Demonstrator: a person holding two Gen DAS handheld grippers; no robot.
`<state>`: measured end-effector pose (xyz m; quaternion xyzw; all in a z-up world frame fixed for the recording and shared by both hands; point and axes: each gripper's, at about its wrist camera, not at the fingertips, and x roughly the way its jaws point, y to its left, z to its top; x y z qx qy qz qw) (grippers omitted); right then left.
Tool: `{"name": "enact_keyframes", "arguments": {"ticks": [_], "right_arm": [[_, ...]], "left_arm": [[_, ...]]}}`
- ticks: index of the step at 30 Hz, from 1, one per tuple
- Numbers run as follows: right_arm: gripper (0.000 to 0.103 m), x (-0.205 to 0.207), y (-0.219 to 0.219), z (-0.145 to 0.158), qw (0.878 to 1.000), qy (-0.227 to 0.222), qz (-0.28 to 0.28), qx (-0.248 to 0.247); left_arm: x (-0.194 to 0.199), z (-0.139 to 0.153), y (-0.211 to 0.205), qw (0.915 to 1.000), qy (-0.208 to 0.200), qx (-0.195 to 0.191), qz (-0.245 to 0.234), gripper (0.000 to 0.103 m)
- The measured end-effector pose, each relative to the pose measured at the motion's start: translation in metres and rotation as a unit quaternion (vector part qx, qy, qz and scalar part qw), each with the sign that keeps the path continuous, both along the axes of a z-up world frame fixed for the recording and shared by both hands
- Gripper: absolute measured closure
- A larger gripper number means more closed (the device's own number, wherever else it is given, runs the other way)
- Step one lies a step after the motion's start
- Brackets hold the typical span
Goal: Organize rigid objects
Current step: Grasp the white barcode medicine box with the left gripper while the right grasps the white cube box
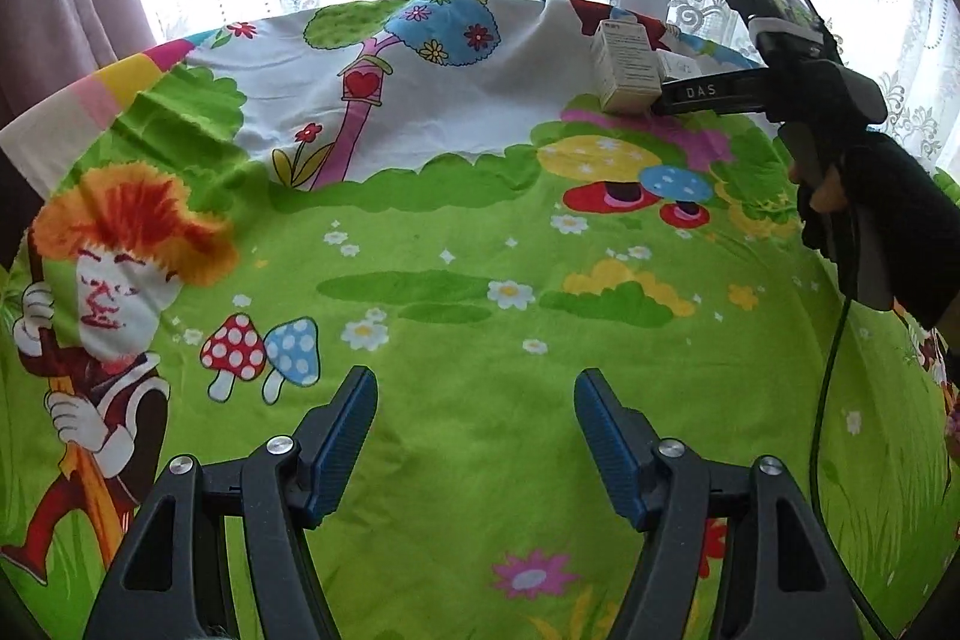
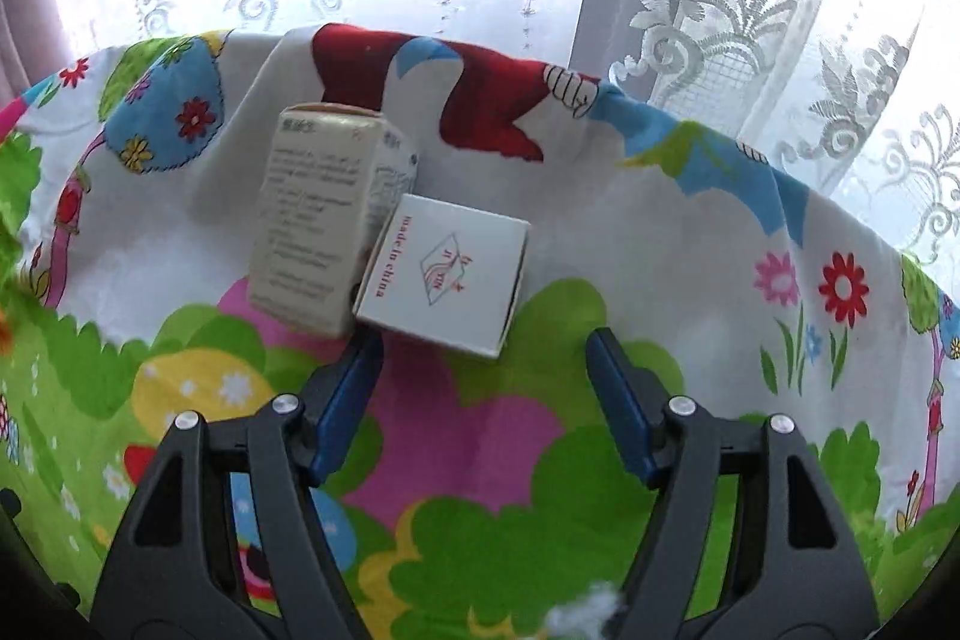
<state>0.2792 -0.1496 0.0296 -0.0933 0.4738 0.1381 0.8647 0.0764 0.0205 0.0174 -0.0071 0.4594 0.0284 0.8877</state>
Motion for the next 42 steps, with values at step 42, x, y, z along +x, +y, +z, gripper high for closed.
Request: {"name": "enact_keyframes", "arguments": {"ticks": [42], "right_arm": [[0.03, -0.154, -0.079, 0.002, 0.994, 0.011, -0.093, 0.052]], "left_arm": [[0.045, -0.005, -0.038, 0.9968, 0.013, -0.023, -0.075, 0.051]]}}
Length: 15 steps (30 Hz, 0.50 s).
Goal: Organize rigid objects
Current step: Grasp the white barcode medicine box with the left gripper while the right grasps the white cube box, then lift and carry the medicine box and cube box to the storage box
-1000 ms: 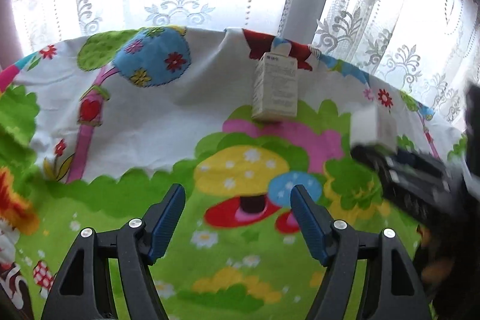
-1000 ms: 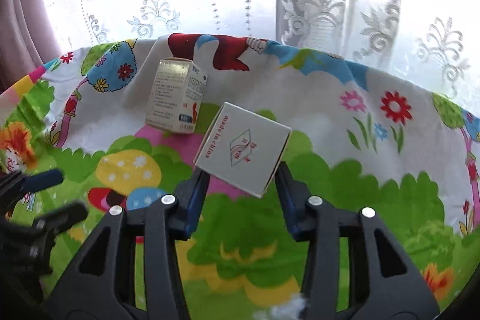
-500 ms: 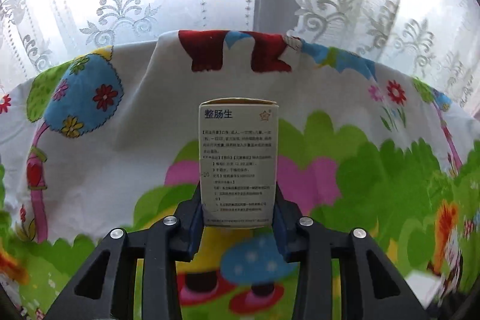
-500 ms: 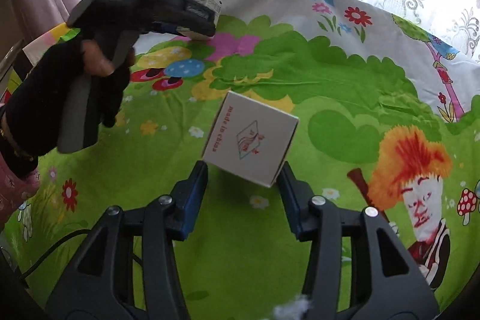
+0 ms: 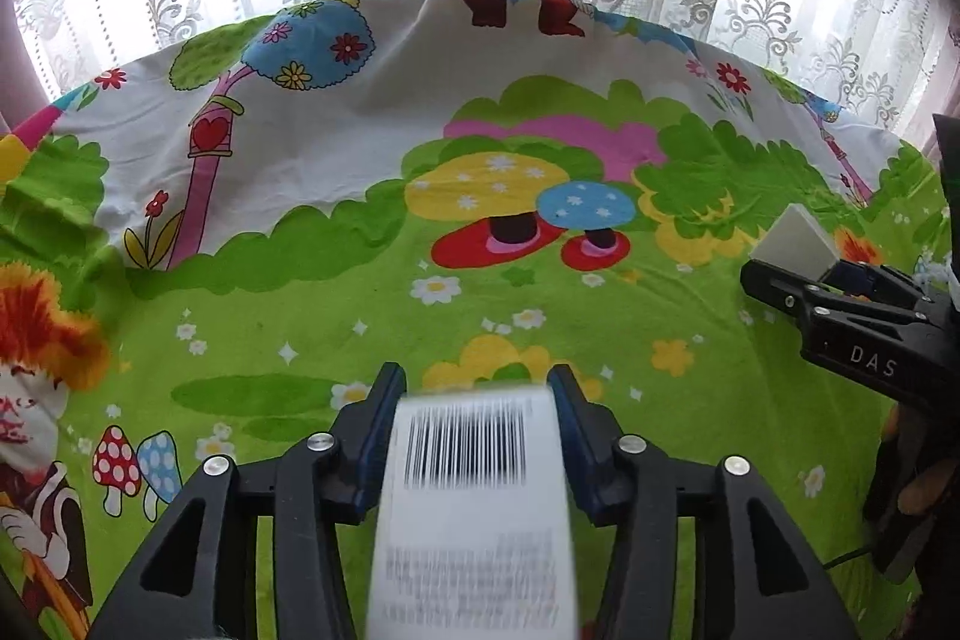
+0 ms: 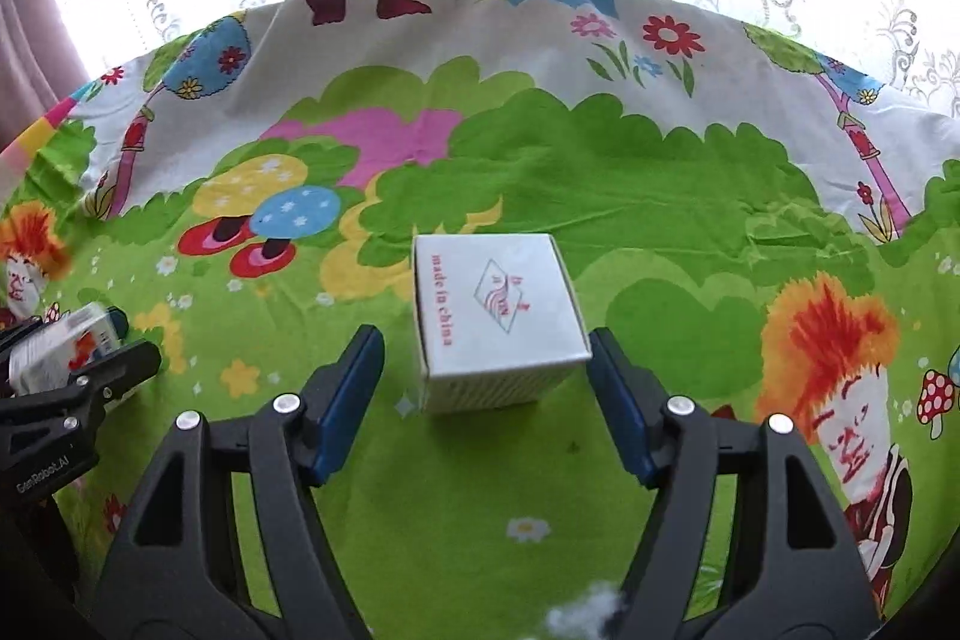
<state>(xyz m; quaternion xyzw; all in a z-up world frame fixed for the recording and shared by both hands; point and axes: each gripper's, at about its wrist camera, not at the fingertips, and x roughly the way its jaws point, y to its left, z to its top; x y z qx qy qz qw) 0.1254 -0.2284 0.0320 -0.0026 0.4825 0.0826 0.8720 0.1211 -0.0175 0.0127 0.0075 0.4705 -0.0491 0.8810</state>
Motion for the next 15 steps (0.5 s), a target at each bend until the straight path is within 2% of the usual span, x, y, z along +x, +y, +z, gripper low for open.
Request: {"name": "enact_keyframes", "arguments": {"ticks": [2, 3, 4, 7, 9, 11, 13, 15], "right_arm": [[0.03, 0.004, -0.002, -0.001, 1.0, -0.001, 0.005, 0.006], [0.034, 0.004, -0.001, -0.001, 1.0, -0.002, 0.02, 0.01], [0.059, 0.002, 0.001, 0.001, 0.999, -0.006, 0.033, 0.002], [0.058, -0.015, 0.008, 0.007, 0.998, -0.004, 0.067, -0.008], [0.058, -0.035, 0.011, 0.015, 0.997, -0.014, 0.078, -0.022], [0.058, -0.055, 0.007, 0.022, 0.997, -0.016, 0.073, -0.009], [0.058, -0.076, 0.005, 0.025, 0.998, -0.011, 0.067, 0.009], [0.058, -0.096, 0.004, 0.027, 0.998, -0.007, 0.066, 0.018]], "left_arm": [[0.002, -0.001, 0.0, 1.0, -0.001, -0.005, 0.006, 0.05], [0.001, 0.0, 0.0, 0.9999, -0.002, -0.006, 0.012, 0.049], [-0.002, 0.0, 0.0, 0.9998, -0.001, -0.006, 0.019, 0.049], [-0.017, 0.002, 0.006, 0.9991, -0.002, -0.021, 0.035, 0.048], [-0.029, 0.003, 0.015, 0.9977, -0.006, -0.049, 0.046, 0.047], [-0.041, 0.004, 0.027, 0.9955, -0.006, -0.075, 0.057, 0.038], [-0.047, 0.004, 0.033, 0.9944, -0.006, -0.091, 0.054, 0.035], [-0.048, 0.005, 0.029, 0.9962, -0.001, -0.078, 0.039, 0.034]]}}
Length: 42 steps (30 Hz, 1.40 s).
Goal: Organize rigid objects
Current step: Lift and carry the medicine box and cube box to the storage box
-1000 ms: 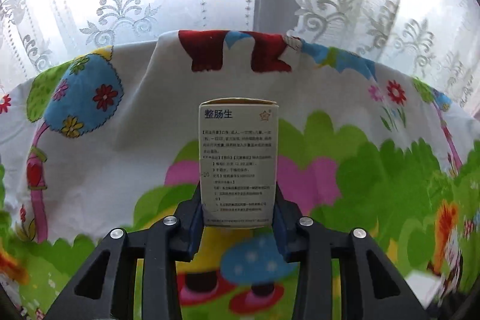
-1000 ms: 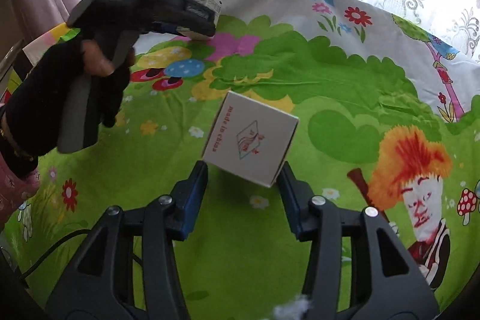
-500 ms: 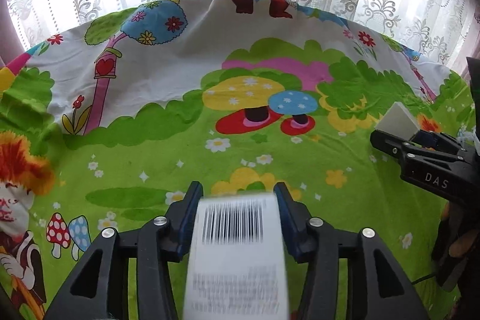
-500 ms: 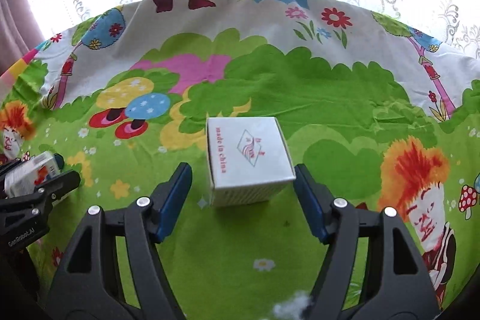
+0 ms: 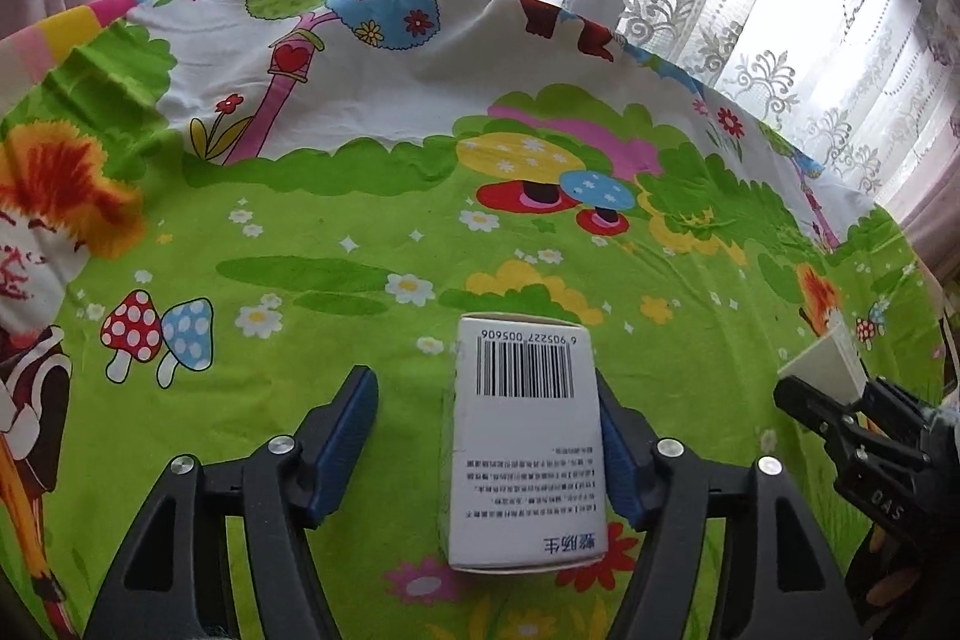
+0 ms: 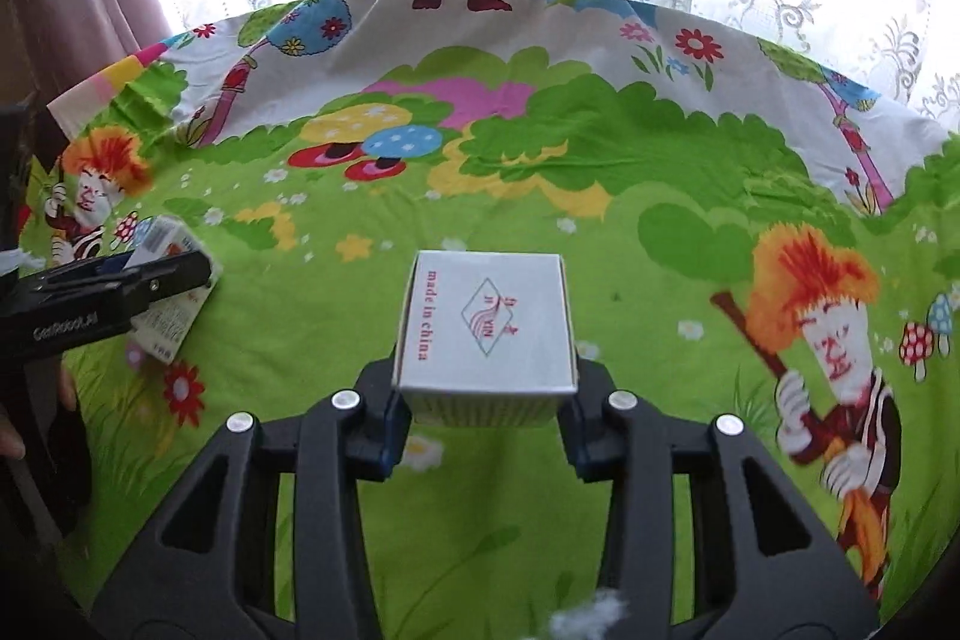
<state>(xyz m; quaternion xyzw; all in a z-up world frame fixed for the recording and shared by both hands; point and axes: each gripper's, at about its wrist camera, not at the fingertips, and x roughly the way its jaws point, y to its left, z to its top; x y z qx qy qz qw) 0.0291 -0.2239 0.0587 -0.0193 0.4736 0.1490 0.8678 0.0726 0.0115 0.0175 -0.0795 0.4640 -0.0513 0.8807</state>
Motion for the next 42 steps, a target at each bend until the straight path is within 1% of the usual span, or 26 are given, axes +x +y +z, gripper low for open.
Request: {"name": "enact_keyframes", "arguments": {"ticks": [3, 5, 7, 9, 10, 11, 12, 14, 16, 17, 19, 21, 23, 25, 28, 31, 33, 37, 42], "right_arm": [[0.058, -0.025, 0.005, 0.0, 1.0, 0.008, 0.01, 0.004], [0.058, -0.039, 0.01, 0.002, 1.0, 0.01, 0.018, 0.0], [0.058, -0.05, 0.012, 0.004, 1.0, 0.011, 0.022, -0.001], [0.058, -0.06, 0.012, 0.011, 1.0, 0.005, 0.026, -0.002], [0.058, -0.067, 0.011, 0.017, 1.0, -0.001, 0.029, -0.001], [0.058, -0.072, 0.011, 0.025, 0.999, -0.01, 0.031, -0.001], [0.058, -0.077, 0.01, 0.034, 0.999, -0.02, 0.032, 0.002], [0.058, -0.085, 0.007, 0.056, 0.999, -0.043, 0.029, 0.015], [0.058, -0.093, 0.006, 0.08, 0.997, -0.072, 0.026, 0.025], [0.058, -0.098, 0.007, 0.094, 0.995, -0.091, 0.025, 0.031], [0.058, -0.108, 0.008, 0.122, 0.991, -0.129, 0.024, 0.041], [0.058, -0.12, 0.009, 0.147, 0.985, -0.165, 0.022, 0.047], [0.058, -0.133, 0.008, 0.166, 0.979, -0.196, 0.019, 0.052], [0.058, -0.147, 0.007, 0.183, 0.973, -0.224, 0.016, 0.058], [0.058, -0.167, 0.005, 0.201, 0.965, -0.254, 0.014, 0.067], [0.058, -0.185, 0.001, 0.212, 0.958, -0.279, 0.011, 0.067], [0.058, -0.195, -0.005, 0.218, 0.954, -0.291, 0.007, 0.066], [0.058, -0.214, -0.021, 0.225, 0.949, -0.307, -0.009, 0.067], [0.058, -0.231, -0.046, 0.231, 0.946, -0.315, -0.031, 0.064]], "left_arm": [[-0.006, -0.003, -0.004, 0.9997, 0.007, 0.022, -0.006, 0.031], [-0.01, -0.004, -0.007, 0.9993, -0.004, 0.037, -0.008, 0.03], [-0.015, -0.006, -0.014, 0.9974, 0.001, 0.071, -0.014, 0.031], [-0.024, -0.003, -0.02, 0.9949, 0.001, 0.099, -0.017, 0.064], [-0.029, 0.001, -0.021, 0.9949, 0.006, 0.099, -0.017, 0.063], [-0.035, 0.007, -0.021, 0.996, 0.009, 0.088, -0.015, 0.063], [-0.043, 0.018, -0.023, 0.9962, 0.005, 0.087, -0.008, 0.063], [-0.061, 0.052, -0.031, 0.9945, -0.025, 0.101, 0.008, 0.063], [-0.079, 0.091, -0.041, 0.9928, -0.061, 0.101, 0.024, 0.063], [-0.089, 0.11, -0.048, 0.9903, -0.081, 0.108, 0.031, 0.062], [-0.11, 0.144, -0.063, 0.9821, -0.131, 0.129, 0.043, 0.062], [-0.132, 0.171, -0.074, 0.9739, -0.171, 0.139, 0.054, 0.062], [-0.152, 0.193, -0.082, 0.9636, -0.21, 0.152, 0.065, 0.062], [-0.167, 0.208, -0.087, 0.958, -0.232, 0.155, 0.068, 0.062], [-0.186, 0.224, -0.096, 0.9526, -0.252, 0.159, 0.063, 0.062], [-0.201, 0.233, -0.105, 0.9478, -0.265, 0.165, 0.065, 0.062], [-0.209, 0.238, -0.111, 0.9456, -0.278, 0.159, 0.058, 0.062], [-0.223, 0.242, -0.126, 0.942, -0.292, 0.16, 0.045, 0.062], [-0.236, 0.243, -0.149, 0.9385, -0.303, 0.164, 0.022, 0.062]]}}
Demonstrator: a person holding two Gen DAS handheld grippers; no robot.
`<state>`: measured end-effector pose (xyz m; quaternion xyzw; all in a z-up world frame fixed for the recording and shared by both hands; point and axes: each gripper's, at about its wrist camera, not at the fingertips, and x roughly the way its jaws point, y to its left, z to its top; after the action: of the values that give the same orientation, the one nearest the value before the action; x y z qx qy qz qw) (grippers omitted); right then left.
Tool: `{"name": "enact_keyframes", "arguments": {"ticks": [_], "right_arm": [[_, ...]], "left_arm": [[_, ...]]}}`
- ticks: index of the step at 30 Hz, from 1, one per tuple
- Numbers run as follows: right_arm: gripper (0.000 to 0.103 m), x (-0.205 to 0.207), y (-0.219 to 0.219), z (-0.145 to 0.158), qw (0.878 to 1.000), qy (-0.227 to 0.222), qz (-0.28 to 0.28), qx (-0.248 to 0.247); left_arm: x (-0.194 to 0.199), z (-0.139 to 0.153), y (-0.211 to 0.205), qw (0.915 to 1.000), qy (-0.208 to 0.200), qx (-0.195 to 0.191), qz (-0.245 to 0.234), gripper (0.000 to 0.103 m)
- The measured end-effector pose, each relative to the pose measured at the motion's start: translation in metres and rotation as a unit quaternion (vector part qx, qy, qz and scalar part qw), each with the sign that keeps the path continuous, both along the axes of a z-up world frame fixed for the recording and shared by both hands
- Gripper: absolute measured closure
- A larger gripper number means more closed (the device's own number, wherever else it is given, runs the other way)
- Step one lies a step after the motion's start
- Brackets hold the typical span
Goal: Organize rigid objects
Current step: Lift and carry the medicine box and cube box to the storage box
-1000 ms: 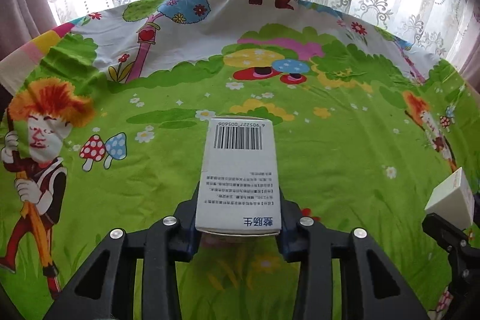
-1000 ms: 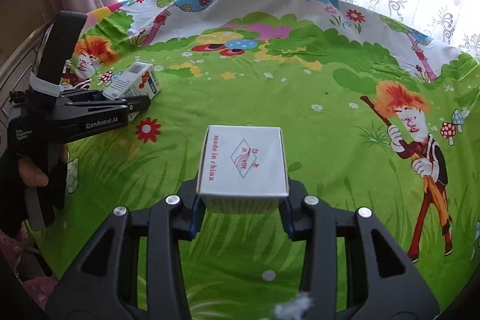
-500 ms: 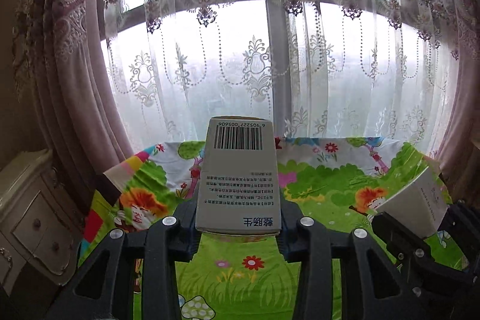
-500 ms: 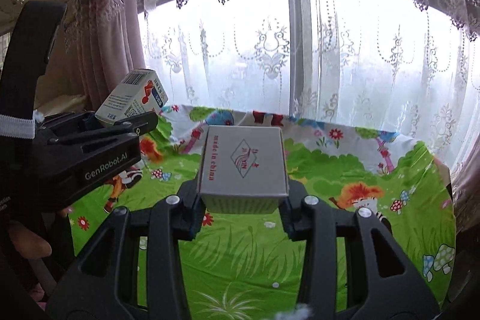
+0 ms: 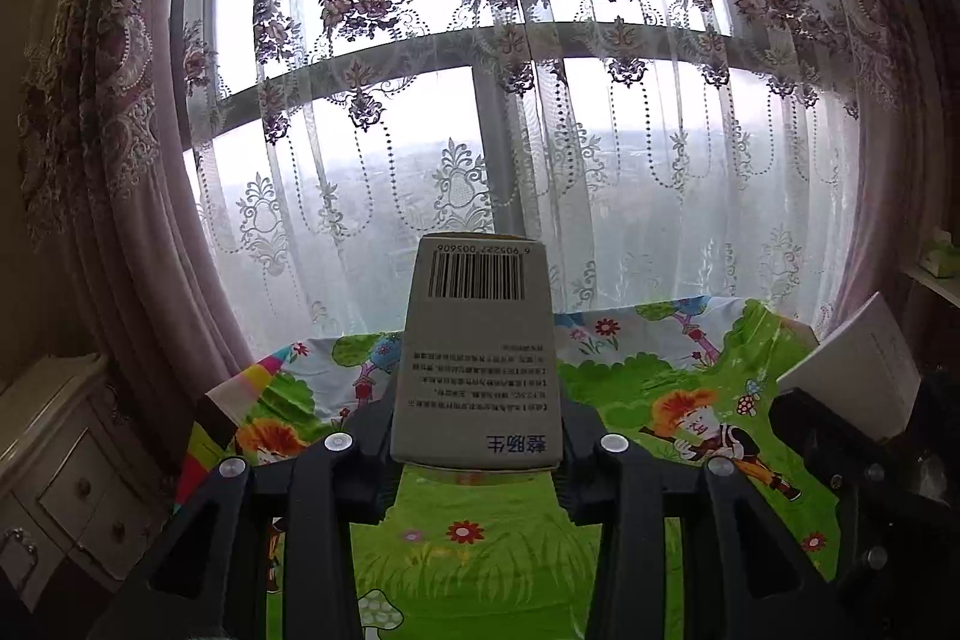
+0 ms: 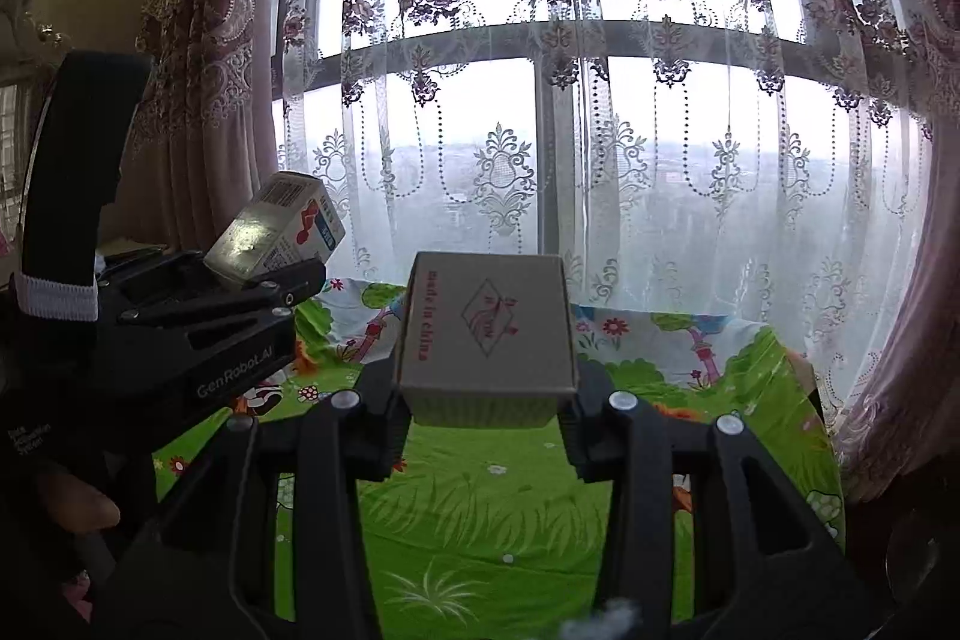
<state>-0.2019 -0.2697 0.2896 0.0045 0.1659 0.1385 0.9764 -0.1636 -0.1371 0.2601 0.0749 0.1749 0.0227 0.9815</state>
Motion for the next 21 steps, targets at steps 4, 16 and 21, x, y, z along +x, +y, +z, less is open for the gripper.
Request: {"name": "enact_keyframes", "arguments": {"ticks": [4, 16, 21], "right_arm": [[0.058, -0.01, -0.02, 0.001, 1.0, -0.003, -0.018, 0.003], [0.058, -0.035, -0.07, -0.008, 0.998, 0.009, -0.066, 0.009], [0.058, -0.047, -0.095, -0.018, 0.995, 0.027, -0.094, 0.006]], "left_arm": [[-0.007, -0.002, -0.017, 0.9998, -0.001, 0.01, -0.017, 0.062], [-0.022, -0.012, -0.071, 0.9962, 0.012, 0.045, -0.073, 0.062], [-0.027, -0.026, -0.101, 0.9912, 0.034, 0.06, -0.113, 0.062]]}}
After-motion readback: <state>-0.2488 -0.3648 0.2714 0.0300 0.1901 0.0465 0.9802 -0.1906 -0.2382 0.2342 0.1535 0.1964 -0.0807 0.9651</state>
